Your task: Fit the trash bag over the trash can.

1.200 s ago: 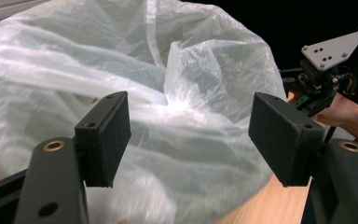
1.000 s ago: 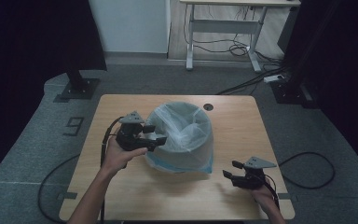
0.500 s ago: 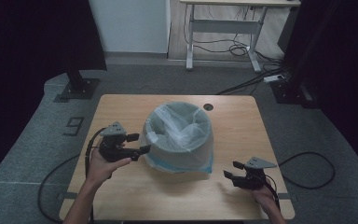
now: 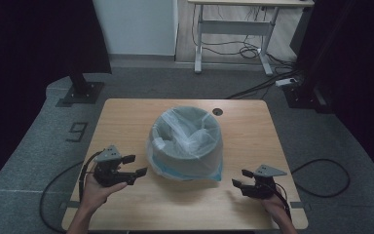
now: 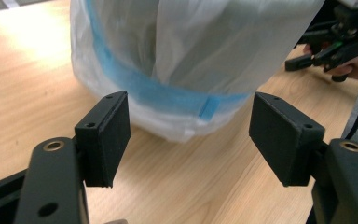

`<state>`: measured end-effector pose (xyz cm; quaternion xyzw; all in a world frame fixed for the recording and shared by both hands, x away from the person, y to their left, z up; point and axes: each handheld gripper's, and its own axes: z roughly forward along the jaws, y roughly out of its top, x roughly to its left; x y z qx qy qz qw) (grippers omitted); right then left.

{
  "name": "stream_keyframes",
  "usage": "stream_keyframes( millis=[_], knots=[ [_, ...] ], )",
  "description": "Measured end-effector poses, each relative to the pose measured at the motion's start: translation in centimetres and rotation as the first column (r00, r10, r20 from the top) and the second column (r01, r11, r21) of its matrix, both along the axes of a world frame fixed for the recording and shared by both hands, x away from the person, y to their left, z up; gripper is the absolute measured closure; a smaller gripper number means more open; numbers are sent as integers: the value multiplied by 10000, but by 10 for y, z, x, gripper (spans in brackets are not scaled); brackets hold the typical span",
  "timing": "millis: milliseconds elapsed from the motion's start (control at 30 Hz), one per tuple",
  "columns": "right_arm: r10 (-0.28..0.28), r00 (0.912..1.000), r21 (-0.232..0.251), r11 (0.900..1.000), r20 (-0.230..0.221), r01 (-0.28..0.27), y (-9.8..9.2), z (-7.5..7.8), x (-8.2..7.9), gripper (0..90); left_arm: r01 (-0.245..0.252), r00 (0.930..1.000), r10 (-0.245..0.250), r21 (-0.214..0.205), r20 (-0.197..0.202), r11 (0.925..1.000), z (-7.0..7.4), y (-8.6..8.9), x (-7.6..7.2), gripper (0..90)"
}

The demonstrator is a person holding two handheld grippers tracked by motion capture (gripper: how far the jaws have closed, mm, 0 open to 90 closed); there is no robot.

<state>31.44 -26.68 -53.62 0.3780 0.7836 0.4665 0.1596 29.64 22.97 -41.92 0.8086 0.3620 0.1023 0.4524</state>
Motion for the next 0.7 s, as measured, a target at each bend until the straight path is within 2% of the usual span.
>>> stream_keyframes(
  millis=[200,333,567,700],
  knots=[
    [-12,10000,-45,10000,-52,12,1,-1,0,348,-240,9991,232,-218,-348,9995,-18,9,-1,293],
    [-14,10000,-80,10000,-86,13,2,-3,0,348,-340,9980,333,-125,-543,9993,-28,11,0,294],
    [11,9999,-133,9999,-106,-12,3,-4,0,348,-486,9970,490,92,-604,9988,-35,12,3,295],
    [-2,10000,-136,9999,-92,1,2,-4,0,348,-500,9970,501,36,-592,9987,-35,12,3,296]
  ],
)
